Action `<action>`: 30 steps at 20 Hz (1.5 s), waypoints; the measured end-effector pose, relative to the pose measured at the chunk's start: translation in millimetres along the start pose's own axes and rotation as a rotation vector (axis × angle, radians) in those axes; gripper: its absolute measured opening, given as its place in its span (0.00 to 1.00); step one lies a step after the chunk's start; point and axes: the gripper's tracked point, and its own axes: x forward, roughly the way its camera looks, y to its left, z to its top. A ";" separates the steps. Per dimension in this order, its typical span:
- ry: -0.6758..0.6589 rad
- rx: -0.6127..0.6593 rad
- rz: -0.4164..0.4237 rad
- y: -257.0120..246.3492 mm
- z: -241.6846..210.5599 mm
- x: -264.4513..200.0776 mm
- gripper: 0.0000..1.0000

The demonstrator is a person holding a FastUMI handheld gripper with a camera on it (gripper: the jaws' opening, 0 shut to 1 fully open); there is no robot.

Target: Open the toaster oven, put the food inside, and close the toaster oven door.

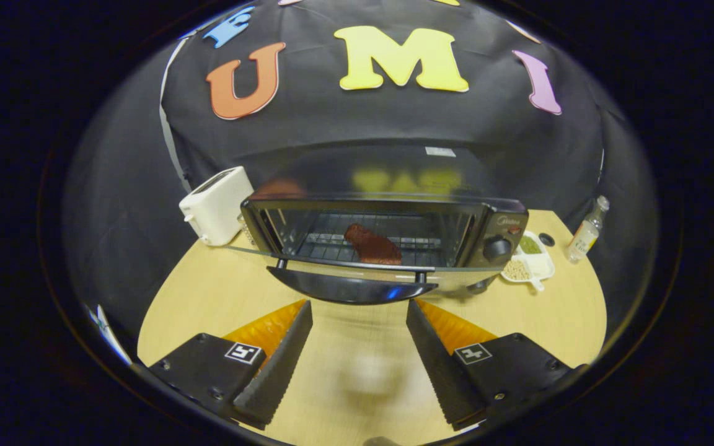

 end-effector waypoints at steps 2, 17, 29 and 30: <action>-0.022 -0.002 0.007 2.4 14.4 2.6 0.98; -0.095 0.045 -0.062 -55.4 4.5 -55.1 0.98; -0.233 0.075 -0.207 -153.1 -4.4 -207.0 0.98; -0.269 0.072 -0.217 -159.9 6.7 -227.9 0.98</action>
